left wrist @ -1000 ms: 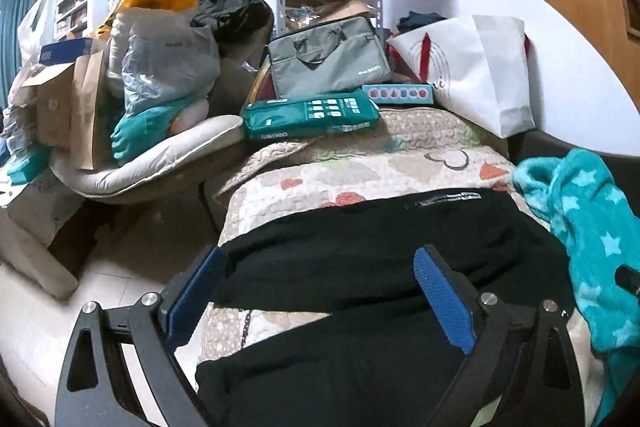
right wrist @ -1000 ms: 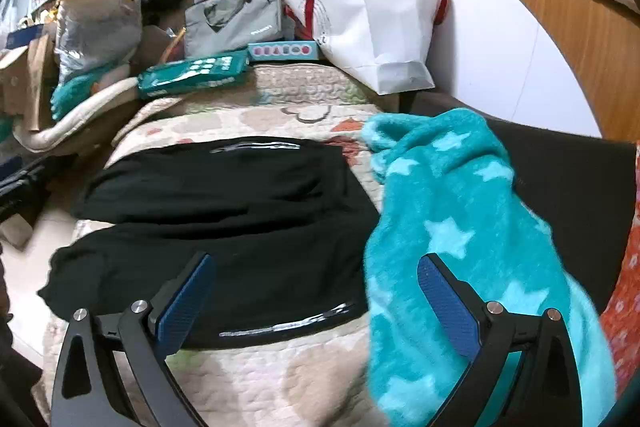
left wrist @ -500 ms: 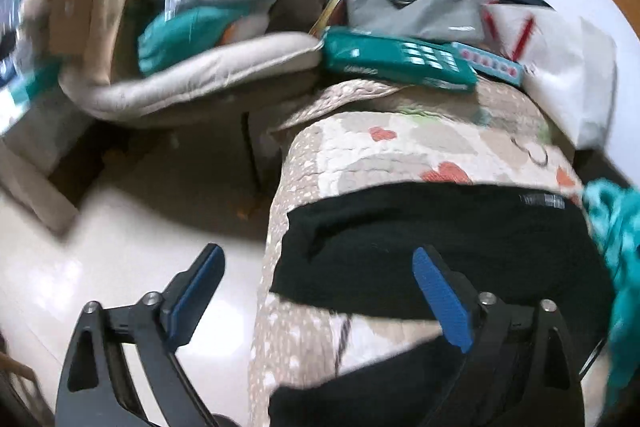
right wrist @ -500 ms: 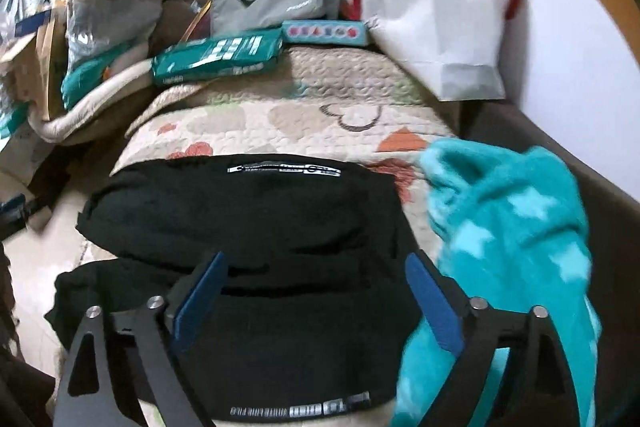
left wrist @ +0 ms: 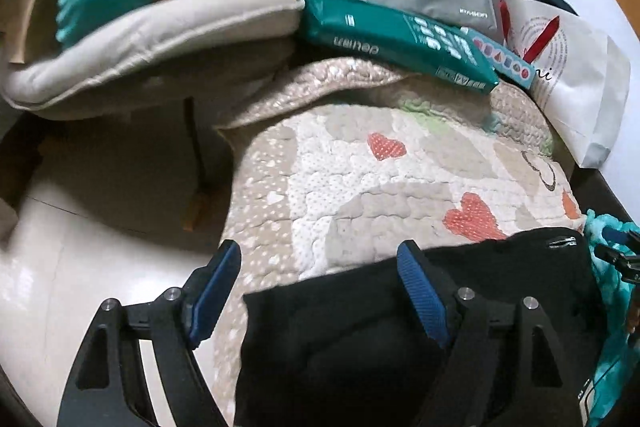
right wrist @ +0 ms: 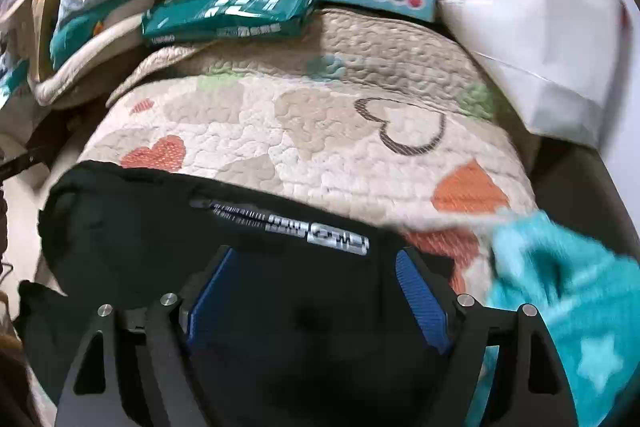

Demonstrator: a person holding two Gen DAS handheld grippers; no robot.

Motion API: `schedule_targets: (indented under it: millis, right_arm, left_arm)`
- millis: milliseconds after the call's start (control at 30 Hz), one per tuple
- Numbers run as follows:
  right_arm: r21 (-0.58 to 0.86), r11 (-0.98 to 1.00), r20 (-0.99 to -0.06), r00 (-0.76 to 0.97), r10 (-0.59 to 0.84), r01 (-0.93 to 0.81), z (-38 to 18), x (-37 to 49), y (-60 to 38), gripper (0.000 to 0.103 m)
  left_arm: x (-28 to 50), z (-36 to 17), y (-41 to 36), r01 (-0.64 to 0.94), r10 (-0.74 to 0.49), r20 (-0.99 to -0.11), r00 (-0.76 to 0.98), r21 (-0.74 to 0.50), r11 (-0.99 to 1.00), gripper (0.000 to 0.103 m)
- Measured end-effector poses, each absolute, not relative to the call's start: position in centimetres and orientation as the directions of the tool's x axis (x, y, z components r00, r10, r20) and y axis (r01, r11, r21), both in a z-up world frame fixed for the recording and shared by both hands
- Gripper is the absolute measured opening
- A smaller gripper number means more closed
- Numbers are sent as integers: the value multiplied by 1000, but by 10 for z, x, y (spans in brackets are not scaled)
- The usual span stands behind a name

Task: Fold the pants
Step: 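Lower both grippers onto the black pants' edge and close them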

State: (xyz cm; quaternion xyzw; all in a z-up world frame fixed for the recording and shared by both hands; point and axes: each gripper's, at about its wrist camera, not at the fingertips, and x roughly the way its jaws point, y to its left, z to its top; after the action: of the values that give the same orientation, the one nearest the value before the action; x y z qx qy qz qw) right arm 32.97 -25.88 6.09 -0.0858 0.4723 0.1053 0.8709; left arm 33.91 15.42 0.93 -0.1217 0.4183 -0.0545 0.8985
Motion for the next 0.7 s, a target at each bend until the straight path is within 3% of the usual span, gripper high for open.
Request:
schedule_targets:
  millis: [267, 467, 700]
  right_arm:
    - [-13, 933, -860, 480, 173, -360, 42, 377, -243, 85]
    - [24, 894, -876, 422, 234, -446, 32, 380, -235, 85]
    - [-5, 873, -899, 384, 210, -488, 15, 388, -232, 85]
  left_arm:
    - [354, -16, 152, 37, -267, -755, 599, -307, 951, 80]
    - [356, -28, 142, 76, -257, -780, 570, -261, 962, 80]
    - [361, -42, 142, 76, -276, -788, 551, -282, 956, 80]
